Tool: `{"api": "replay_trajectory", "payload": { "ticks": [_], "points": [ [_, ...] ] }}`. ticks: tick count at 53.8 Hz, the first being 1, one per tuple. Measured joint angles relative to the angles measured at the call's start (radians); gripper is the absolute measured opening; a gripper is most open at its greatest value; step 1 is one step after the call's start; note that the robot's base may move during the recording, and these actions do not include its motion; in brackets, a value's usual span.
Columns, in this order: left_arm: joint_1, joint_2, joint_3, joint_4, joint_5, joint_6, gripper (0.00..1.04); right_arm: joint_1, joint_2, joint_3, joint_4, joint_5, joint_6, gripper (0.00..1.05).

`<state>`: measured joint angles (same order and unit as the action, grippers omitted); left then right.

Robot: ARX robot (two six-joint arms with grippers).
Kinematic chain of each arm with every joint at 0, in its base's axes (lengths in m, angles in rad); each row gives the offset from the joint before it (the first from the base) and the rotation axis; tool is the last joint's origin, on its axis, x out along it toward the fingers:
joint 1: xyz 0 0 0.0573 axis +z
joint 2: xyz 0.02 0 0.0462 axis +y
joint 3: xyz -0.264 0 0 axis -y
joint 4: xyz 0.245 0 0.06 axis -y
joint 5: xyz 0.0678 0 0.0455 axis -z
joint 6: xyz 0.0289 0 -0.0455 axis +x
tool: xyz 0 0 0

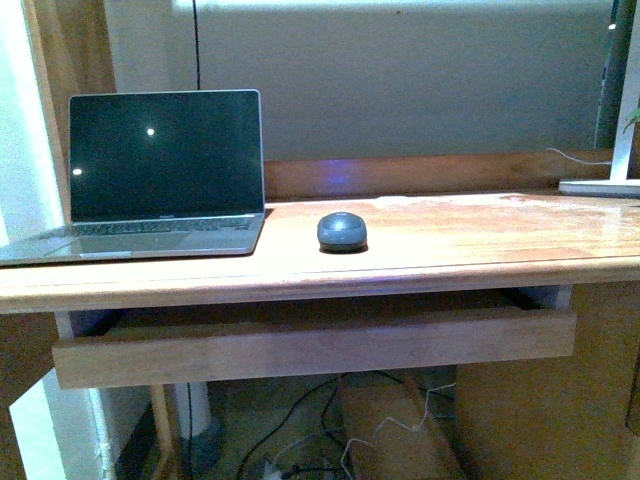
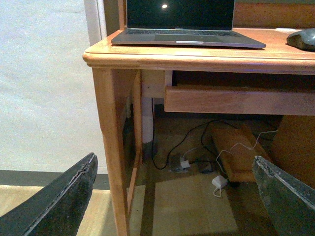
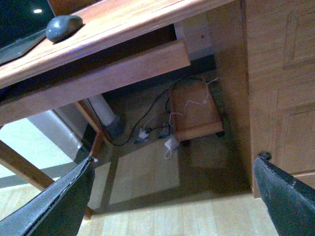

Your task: Place mouse

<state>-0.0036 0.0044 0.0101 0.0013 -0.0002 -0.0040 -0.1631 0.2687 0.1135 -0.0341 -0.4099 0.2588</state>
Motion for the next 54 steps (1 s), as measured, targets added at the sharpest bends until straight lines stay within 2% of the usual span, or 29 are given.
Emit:
{"api": "replay_trajectory", "payload": {
  "ticks": [2,6,9,12,18,22,27,31,35,43,54],
  "points": [
    [0.0,0.0,0.0,0.0,0.0,0.0,0.97,-0.034,-0.087,-0.011,-0.057,-0.039,0.008,0.97],
    [0.0,0.0,0.0,0.0,0.0,0.0,0.97,-0.068,-0.135,-0.03,-0.062,-0.072,0.013,0.97],
    [0.0,0.0,0.0,0.0,0.0,0.0,0.97,-0.053,-0.182,-0.069,-0.006,0.033,-0.037,0.91],
    [0.0,0.0,0.0,0.0,-0.002,0.0,0.97,-0.034,-0.226,-0.098,0.034,0.175,-0.127,0.81],
    [0.0,0.0,0.0,-0.001,0.0,0.0,0.97,0.003,-0.251,-0.098,0.046,0.266,-0.2,0.64],
    [0.0,0.0,0.0,-0.001,-0.002,0.0,0.97,0.105,-0.259,-0.098,0.036,0.384,-0.225,0.52],
    [0.0,0.0,0.0,-0.001,0.0,0.0,0.97,0.153,-0.262,-0.098,0.035,0.397,-0.238,0.36],
    [0.0,0.0,0.0,-0.001,0.0,0.0,0.97,0.158,-0.263,-0.098,0.034,0.406,-0.248,0.17],
    [0.0,0.0,0.0,-0.001,0.0,0.0,0.97,0.159,-0.263,-0.098,0.034,0.406,-0.251,0.02],
    [0.0,0.0,0.0,-0.001,0.0,0.0,0.97,0.159,-0.263,-0.098,0.034,0.406,-0.254,0.03],
    [0.0,0.0,0.0,-0.001,0.0,0.0,0.97,0.159,-0.263,-0.098,0.034,0.406,-0.256,0.33]
  ]
}}
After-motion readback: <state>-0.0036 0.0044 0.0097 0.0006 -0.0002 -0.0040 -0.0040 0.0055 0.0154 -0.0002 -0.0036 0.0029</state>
